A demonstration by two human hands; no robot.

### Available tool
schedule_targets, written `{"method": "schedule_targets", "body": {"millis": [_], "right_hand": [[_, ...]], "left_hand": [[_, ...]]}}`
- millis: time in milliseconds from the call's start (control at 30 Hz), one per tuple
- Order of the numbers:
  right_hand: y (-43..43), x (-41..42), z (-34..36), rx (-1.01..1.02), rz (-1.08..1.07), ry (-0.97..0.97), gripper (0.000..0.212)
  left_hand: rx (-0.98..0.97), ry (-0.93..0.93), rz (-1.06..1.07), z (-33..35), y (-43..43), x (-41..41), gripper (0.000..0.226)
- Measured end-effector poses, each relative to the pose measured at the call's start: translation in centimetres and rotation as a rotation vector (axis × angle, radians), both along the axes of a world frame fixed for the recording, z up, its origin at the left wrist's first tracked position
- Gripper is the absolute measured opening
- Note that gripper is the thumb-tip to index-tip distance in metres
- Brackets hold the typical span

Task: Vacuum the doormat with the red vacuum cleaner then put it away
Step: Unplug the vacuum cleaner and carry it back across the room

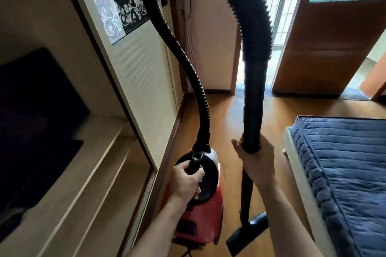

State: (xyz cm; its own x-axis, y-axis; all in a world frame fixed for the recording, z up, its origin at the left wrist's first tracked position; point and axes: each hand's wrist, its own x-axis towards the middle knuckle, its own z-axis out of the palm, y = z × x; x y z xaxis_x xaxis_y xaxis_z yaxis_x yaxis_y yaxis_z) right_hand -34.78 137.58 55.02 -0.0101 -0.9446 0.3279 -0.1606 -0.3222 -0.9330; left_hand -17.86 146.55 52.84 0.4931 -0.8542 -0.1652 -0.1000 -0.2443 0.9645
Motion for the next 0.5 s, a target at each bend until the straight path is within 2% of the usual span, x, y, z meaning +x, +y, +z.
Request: {"method": "schedule_targets", "body": {"millis": [500], "right_hand": [[-22.0,-1.0,1.5,-0.051,-0.008,0.073,0.028]], "left_hand": [[-0.027,0.017,-0.019,0.6,-22.4,-0.4,0.015]]}}
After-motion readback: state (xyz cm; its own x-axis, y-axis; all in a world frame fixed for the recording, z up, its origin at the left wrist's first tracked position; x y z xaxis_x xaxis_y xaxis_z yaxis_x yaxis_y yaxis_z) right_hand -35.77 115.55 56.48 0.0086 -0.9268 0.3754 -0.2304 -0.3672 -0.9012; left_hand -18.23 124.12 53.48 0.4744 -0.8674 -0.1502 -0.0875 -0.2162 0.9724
